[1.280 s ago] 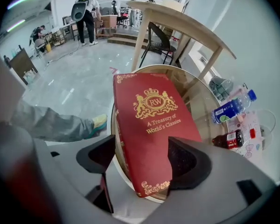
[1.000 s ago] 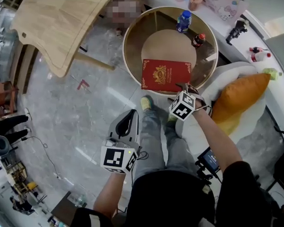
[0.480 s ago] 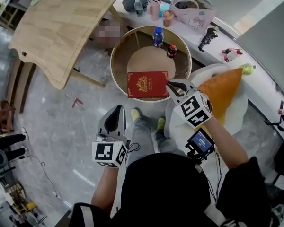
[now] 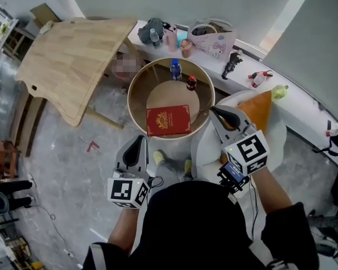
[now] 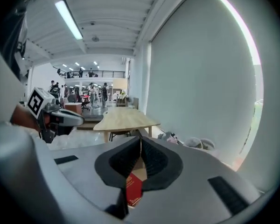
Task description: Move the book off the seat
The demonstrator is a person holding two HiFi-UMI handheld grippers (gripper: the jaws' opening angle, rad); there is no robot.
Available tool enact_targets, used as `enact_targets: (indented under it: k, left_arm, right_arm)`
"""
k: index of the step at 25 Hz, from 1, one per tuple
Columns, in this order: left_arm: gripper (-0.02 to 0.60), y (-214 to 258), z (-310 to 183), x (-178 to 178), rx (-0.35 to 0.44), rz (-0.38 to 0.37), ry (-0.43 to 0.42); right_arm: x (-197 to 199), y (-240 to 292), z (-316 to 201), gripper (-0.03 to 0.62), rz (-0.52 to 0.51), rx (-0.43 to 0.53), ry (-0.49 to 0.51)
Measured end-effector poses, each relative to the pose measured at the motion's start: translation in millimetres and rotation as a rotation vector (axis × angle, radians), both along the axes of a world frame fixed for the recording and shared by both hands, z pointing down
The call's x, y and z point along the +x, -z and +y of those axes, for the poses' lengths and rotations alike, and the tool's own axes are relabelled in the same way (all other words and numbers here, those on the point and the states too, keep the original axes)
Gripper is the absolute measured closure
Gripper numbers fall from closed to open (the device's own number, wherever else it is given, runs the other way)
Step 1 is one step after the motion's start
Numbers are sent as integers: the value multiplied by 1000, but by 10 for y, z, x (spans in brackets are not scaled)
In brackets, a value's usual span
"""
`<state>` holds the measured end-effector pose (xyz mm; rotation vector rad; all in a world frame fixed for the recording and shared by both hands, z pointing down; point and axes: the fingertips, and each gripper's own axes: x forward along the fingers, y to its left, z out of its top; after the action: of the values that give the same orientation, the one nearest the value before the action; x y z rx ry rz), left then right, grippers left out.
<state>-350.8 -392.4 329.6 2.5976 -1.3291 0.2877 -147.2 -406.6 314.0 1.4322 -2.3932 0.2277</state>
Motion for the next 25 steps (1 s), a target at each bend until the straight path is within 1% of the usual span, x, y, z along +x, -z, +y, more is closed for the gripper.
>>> enact_targets:
  k: [2,6,11,14,18,25]
  left_arm:
    - [568,54,44,50,8,8,-10]
    - [568,153,127,136,19,18,-26]
    - [568,282,151,289,46,19,-57]
    - [568,346,152,351,62,18,-71]
    - [568,410,155,381,78,13,-87]
    - [568,436,220,385,85,16,-96]
  right_arm:
    - [157,149,96,576,-49,26,-49]
    - [452,365,307,576,-98,67,-136]
    - [784,470,467,576,-166,99,-224]
    - [889,510,521,576,-180,118,-250]
    - [919,553,565,576,-182,150,-242]
    - [922,576,659,576,-183,148,-275]
